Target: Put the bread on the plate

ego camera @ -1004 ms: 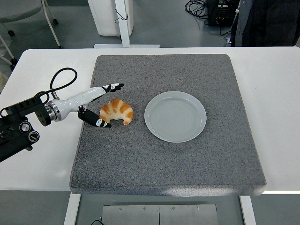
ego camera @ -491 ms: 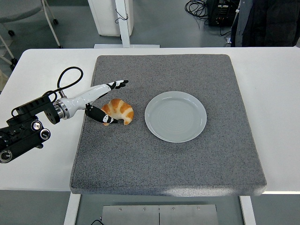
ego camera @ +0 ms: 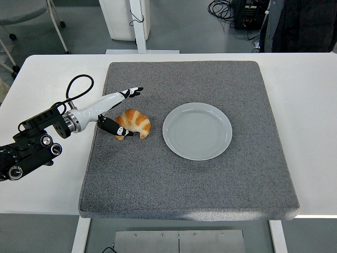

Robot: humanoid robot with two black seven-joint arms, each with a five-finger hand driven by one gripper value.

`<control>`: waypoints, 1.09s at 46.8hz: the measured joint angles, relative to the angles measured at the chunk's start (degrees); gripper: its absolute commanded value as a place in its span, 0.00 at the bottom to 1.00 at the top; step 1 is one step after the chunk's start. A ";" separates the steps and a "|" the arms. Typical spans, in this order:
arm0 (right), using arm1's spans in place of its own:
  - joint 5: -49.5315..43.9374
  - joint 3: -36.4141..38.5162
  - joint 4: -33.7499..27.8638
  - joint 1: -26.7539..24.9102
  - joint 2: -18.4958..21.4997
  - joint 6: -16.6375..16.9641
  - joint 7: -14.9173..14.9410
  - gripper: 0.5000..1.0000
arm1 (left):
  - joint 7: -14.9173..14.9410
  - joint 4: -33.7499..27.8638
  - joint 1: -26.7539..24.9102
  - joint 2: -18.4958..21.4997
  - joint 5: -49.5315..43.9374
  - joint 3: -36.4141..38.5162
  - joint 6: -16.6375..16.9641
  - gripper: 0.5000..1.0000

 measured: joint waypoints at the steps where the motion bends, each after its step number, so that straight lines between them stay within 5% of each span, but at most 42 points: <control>1: 0.00 0.00 0.00 -0.01 0.00 0.00 -0.01 1.00 | -0.06 0.00 0.03 0.00 0.07 0.02 0.00 0.41; 10: -0.02 0.00 -0.01 -0.04 0.00 0.00 -0.04 1.00 | -0.14 0.13 -0.58 0.15 -0.51 2.99 0.03 0.00; 17: -0.03 0.00 -0.01 0.00 0.00 0.00 0.01 1.00 | -0.55 0.13 -0.66 0.10 -0.61 3.18 0.03 0.00; 27: -0.01 0.00 -0.01 0.03 0.00 0.02 0.01 1.00 | -4.78 0.08 -3.31 0.23 -0.90 3.21 -0.10 0.00; 41: -0.03 0.00 -0.01 -0.02 -0.01 -0.01 0.01 1.00 | -5.16 -0.80 -10.17 3.42 -2.63 3.05 -1.15 0.00; 51: -0.02 0.00 0.00 0.00 0.00 0.02 -0.02 1.00 | -5.16 -0.94 -18.02 5.95 -4.20 3.06 -6.64 0.00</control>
